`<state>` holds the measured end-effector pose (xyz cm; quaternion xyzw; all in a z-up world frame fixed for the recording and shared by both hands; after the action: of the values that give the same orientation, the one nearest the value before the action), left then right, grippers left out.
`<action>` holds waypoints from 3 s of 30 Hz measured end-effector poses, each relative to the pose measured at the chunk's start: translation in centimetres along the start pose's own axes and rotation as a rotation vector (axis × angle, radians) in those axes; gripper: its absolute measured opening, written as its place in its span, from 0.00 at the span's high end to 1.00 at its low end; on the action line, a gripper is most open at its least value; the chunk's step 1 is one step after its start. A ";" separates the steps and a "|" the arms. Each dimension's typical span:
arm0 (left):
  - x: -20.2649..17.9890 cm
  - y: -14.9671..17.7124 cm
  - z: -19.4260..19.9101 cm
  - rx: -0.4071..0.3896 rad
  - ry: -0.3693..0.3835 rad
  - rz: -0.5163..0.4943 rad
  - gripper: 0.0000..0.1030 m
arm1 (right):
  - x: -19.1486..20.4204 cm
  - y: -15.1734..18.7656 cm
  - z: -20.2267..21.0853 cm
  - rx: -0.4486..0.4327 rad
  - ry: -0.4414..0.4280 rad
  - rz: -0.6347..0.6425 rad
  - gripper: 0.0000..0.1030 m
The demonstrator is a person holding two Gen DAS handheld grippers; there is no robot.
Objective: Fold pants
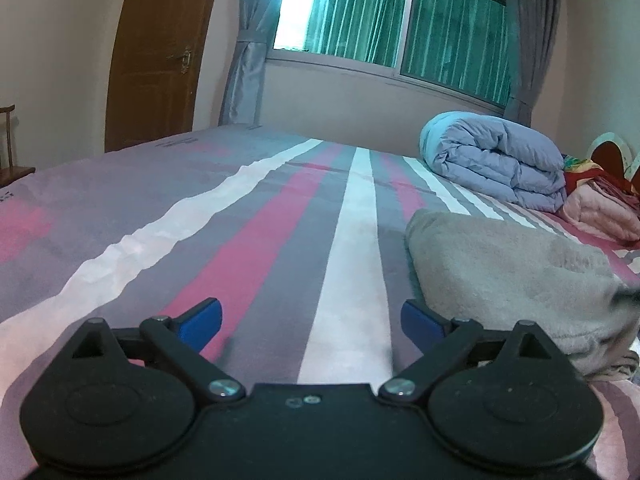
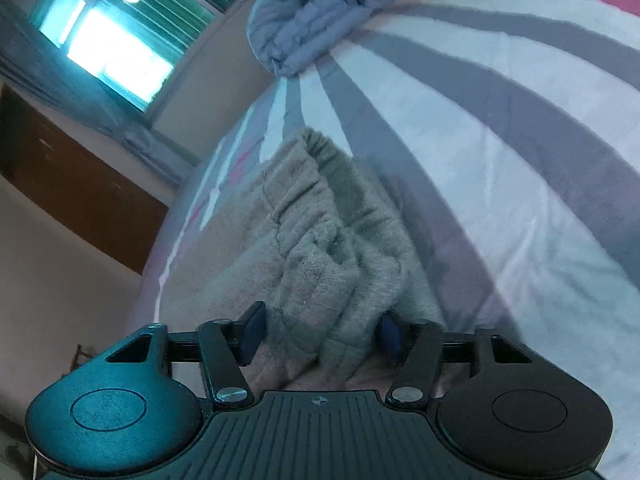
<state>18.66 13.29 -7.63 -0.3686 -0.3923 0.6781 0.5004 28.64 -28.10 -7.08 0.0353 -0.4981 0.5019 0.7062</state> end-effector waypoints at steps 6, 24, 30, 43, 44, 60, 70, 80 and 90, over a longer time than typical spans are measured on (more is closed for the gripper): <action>0.4 0.1 -0.2 0.018 -0.014 -0.009 0.13 | -2.2 0.4 0.7 -0.073 0.031 -0.064 0.62; -1.4 0.7 1.8 -0.021 0.000 -0.041 0.10 | -0.9 3.5 5.0 -0.106 -0.014 0.178 0.31; -3.4 0.9 2.8 -0.019 0.066 -0.080 0.11 | -0.7 3.8 5.5 -0.121 -0.026 0.197 0.31; -6.7 1.8 -2.0 0.086 0.101 -0.175 0.15 | -1.0 3.9 5.5 -0.122 -0.051 0.175 0.31; -6.4 1.8 -2.1 0.073 0.096 -0.167 0.15 | -1.0 3.9 5.4 -0.120 -0.048 0.175 0.31; -4.4 1.2 0.5 -0.053 0.104 -0.133 0.28 | 0.6 1.5 1.7 -0.063 -0.007 0.141 0.62; -2.6 1.5 -0.8 0.096 0.113 -0.054 0.11 | -1.3 2.6 1.4 0.015 -0.069 0.159 0.56; 1.4 -0.1 2.9 -0.071 0.181 0.208 0.06 | -2.4 2.6 6.9 -0.163 -0.091 0.091 0.36; -4.5 -1.9 -6.0 0.175 0.354 0.102 0.09 | -1.3 -0.2 3.0 -0.125 -0.010 0.120 0.36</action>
<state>25.73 10.30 -7.99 -0.4564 -0.2186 0.6587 0.5568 26.81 -30.78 -6.46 -0.0363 -0.5330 0.5112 0.6732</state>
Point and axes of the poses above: each gripper's, at about its wrist camera, not at the fingertips, and z roughly against the way its jaws point, x to its left, y to its underside, the point moved 2 cm from there along -z, roughly the way its jaws point, and after that the axes turned 3 degrees about -z, right-handed, at the moved point
